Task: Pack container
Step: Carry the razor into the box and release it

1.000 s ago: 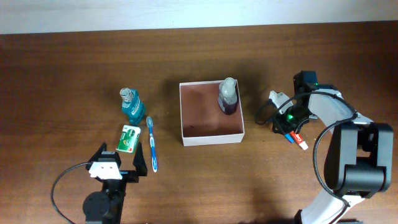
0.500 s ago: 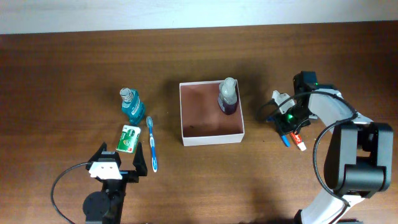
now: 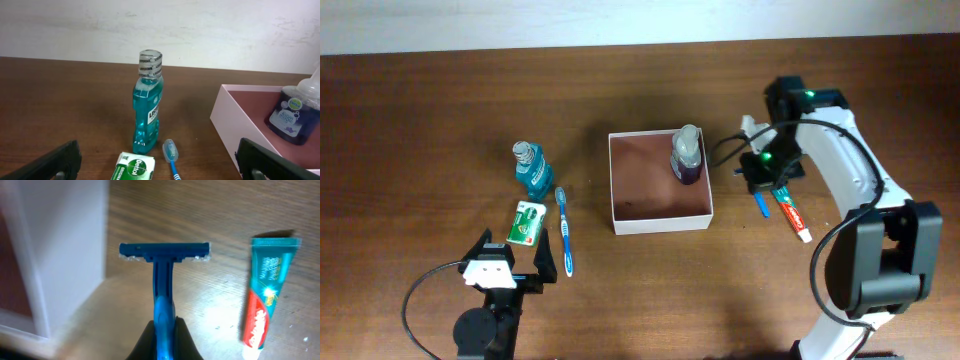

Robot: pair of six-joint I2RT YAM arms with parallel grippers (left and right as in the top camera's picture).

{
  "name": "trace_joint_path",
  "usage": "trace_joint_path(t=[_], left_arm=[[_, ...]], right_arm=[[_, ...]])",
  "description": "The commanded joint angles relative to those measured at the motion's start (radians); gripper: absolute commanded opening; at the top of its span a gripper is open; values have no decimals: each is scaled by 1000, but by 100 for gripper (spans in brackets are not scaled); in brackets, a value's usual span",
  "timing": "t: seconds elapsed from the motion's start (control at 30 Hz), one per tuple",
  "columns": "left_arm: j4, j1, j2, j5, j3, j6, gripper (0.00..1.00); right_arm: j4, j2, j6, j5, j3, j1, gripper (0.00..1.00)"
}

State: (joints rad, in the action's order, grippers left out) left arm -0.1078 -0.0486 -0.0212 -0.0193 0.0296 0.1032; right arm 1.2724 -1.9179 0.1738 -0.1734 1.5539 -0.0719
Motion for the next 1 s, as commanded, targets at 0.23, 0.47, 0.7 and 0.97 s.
trace_joint_path(t=[0.23, 0.47, 0.7, 0.97], left_arm=[[3, 6, 10, -11, -8, 9, 99], [3, 6, 10, -11, -8, 9, 100], [3, 6, 10, -11, -8, 9, 99], [3, 6, 10, -11, -8, 9, 99]], right_arm=[[175, 0, -34, -35, 135, -138, 4], [202, 1, -33, -97, 135, -172, 4], [180, 1, -33, -108, 135, -236, 4], [67, 1, -32, -103, 135, -331, 4]])
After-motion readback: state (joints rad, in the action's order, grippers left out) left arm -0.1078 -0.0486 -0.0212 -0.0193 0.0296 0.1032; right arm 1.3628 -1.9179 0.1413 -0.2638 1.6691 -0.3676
